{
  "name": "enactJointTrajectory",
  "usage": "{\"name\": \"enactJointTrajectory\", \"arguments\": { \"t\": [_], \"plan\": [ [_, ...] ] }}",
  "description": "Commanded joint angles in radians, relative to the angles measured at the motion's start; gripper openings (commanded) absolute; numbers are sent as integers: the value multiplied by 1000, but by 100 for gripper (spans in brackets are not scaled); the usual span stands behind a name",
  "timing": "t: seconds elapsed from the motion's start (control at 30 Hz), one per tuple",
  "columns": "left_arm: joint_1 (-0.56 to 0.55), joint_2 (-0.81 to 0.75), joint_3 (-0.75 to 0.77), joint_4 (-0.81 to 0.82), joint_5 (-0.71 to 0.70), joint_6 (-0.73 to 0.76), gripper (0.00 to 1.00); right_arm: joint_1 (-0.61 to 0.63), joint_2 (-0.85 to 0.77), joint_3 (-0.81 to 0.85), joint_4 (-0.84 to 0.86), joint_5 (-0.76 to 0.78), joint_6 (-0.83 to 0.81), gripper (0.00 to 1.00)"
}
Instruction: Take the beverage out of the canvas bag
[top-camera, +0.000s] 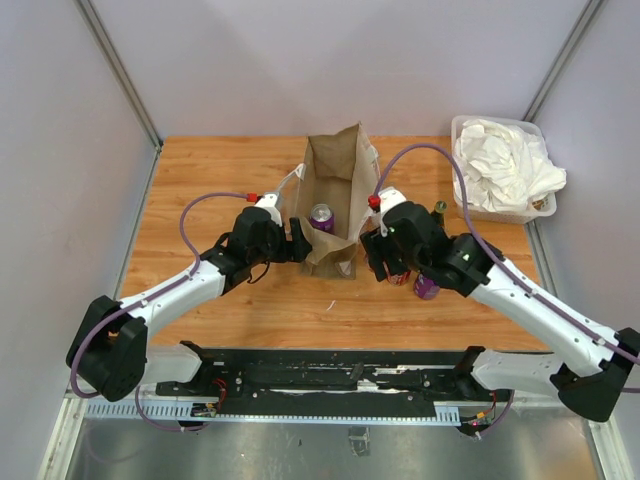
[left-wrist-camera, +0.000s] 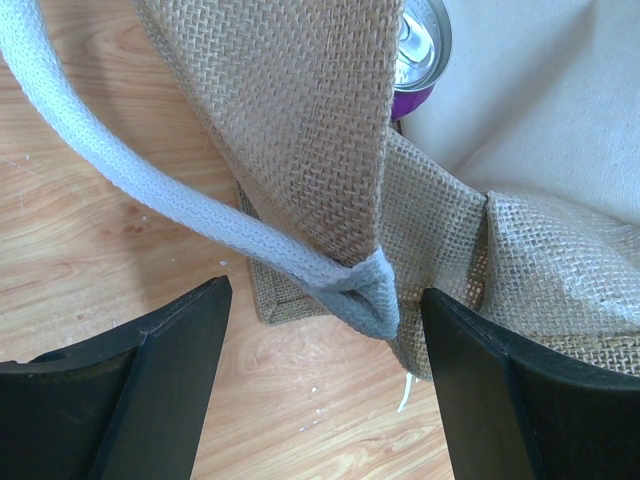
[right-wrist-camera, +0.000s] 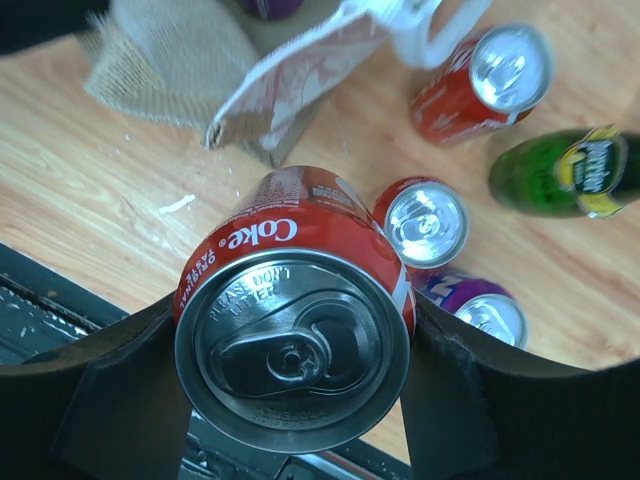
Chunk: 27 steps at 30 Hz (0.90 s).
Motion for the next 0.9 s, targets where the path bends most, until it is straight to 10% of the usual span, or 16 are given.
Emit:
{"name": "enactJointTrajectory", "arguments": {
  "t": [0.0,0.87],
  "plan": [
    [-12,28,2,-85,-25,27,81,30,7,-38,97,33,69,1],
    [-12,5,-7,-93,-29,19,82,-161,368,-106,391,-91,57,1]
  ]
}}
